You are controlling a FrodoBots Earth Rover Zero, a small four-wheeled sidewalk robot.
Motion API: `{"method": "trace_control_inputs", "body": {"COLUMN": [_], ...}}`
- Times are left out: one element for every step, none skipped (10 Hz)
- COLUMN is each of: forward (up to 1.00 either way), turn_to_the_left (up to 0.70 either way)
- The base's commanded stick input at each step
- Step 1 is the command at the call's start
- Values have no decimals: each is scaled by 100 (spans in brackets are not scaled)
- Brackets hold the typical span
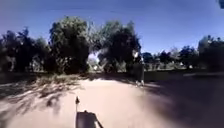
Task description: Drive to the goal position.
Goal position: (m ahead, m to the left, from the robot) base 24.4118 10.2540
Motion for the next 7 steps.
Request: {"method": "trace_control_inputs", "body": {"forward": [100, 100, 100, 100, 100, 100, 100], "turn_to_the_left": [0, 0, 0, 5, 40, 40, 34]}}
